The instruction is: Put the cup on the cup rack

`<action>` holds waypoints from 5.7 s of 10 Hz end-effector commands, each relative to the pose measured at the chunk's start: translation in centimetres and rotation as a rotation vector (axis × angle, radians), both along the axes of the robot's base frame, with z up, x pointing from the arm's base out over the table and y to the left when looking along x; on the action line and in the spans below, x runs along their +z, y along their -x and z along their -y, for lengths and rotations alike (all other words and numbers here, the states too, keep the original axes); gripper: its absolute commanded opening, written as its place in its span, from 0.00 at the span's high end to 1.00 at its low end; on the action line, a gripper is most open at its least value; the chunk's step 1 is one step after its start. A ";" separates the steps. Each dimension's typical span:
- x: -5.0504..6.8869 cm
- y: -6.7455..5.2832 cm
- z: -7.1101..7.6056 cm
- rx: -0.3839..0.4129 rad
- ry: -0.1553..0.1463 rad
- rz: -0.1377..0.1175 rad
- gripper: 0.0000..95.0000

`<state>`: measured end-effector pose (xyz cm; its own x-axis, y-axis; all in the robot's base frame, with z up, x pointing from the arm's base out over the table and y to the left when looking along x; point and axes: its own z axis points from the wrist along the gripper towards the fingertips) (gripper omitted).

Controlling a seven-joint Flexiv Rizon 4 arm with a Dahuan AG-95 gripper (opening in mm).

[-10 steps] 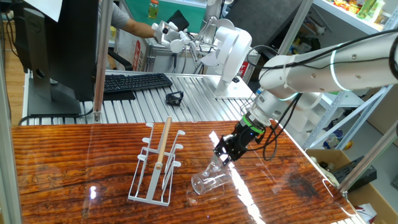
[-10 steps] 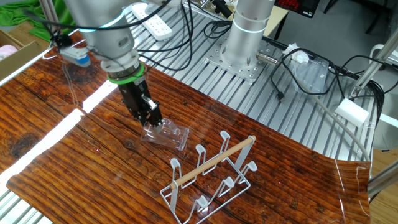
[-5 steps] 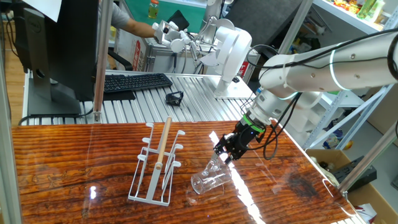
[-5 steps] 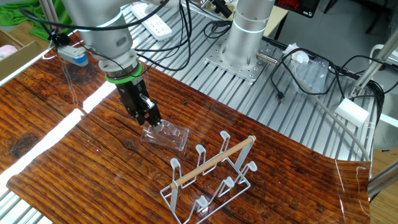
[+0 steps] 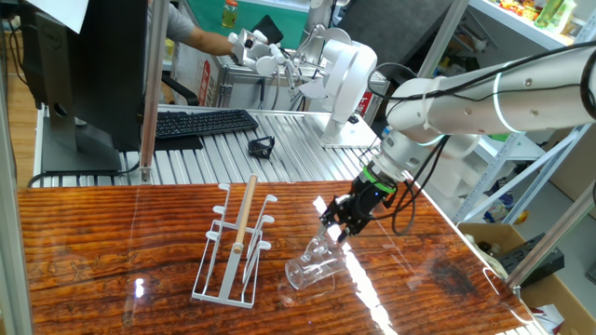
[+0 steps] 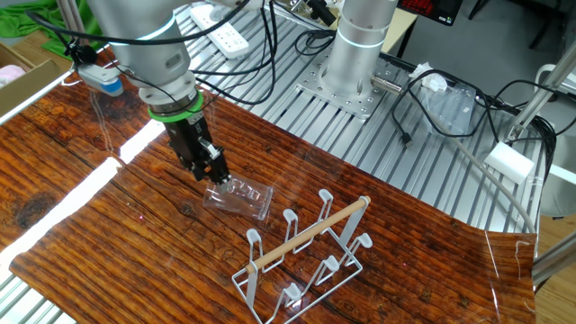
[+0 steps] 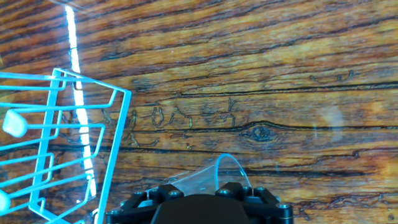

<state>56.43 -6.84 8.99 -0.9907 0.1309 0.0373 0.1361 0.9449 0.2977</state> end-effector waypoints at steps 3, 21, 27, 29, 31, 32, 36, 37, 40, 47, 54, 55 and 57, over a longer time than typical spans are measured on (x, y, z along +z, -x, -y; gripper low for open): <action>0.8 0.1 -0.1 -0.006 0.020 -0.002 0.40; 1.2 3.4 -7.4 -0.390 0.007 -0.037 0.20; -0.4 2.5 -8.6 -0.537 0.002 -0.025 0.20; -0.5 1.9 -8.7 -0.565 -0.001 -0.020 0.00; -0.5 1.0 -9.2 -0.595 -0.002 -0.024 0.00; -0.7 0.4 -9.6 -0.617 0.002 -0.026 0.00; -1.5 -1.1 -10.2 -0.635 0.081 -0.009 0.00; -1.8 -1.3 -10.2 -0.635 0.113 0.002 0.00; -1.8 -1.5 -10.0 -0.654 0.129 0.007 0.00; -2.1 -1.6 -9.4 -0.656 0.155 0.018 0.00; -2.2 -1.6 -9.2 -0.631 0.182 0.020 0.00; -2.2 -1.6 -9.2 -0.626 0.185 0.025 0.00; -2.2 -1.6 -9.2 -0.609 0.188 0.027 0.00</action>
<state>57.90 2.24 7.00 -0.7353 0.6739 -0.0721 0.6626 0.7371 0.1331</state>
